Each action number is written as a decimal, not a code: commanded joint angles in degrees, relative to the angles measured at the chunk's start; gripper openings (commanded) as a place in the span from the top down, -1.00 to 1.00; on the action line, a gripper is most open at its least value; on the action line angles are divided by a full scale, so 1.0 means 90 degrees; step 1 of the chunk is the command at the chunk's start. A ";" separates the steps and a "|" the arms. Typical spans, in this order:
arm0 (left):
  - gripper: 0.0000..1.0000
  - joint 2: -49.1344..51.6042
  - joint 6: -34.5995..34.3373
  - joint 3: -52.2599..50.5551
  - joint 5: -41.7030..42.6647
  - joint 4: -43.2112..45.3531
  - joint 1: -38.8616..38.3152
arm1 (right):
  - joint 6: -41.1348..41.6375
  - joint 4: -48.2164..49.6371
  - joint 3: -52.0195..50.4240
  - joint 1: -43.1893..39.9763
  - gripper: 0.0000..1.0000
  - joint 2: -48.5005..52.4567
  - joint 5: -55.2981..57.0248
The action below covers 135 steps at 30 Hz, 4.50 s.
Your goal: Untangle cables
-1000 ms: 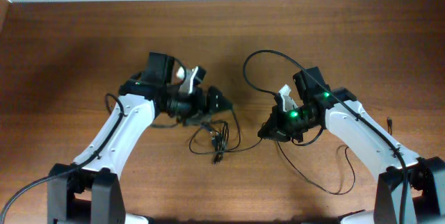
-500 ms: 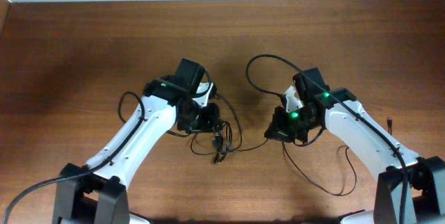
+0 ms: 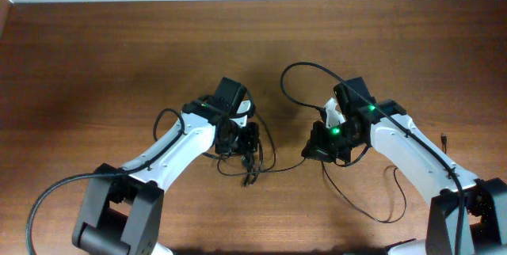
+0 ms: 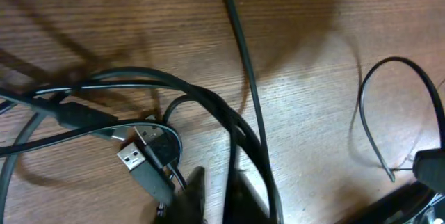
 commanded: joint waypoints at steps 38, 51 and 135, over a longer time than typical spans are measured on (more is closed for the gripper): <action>1.00 -0.1457 -0.0299 0.1192 -0.3143 -0.2055 0.3483 | 0.0532 -0.1095 0.0036 -0.0041 0.92 0.0029 0.3757; 0.30 -0.1156 0.1520 0.1190 -0.0911 -0.2067 0.2042 | 0.0529 -0.0986 0.0036 -0.0041 0.92 0.0029 0.3186; 0.01 0.1438 0.2676 0.2045 0.0913 -0.0908 0.0865 | -0.0124 0.0549 0.0440 -0.0051 0.92 0.0034 -0.1430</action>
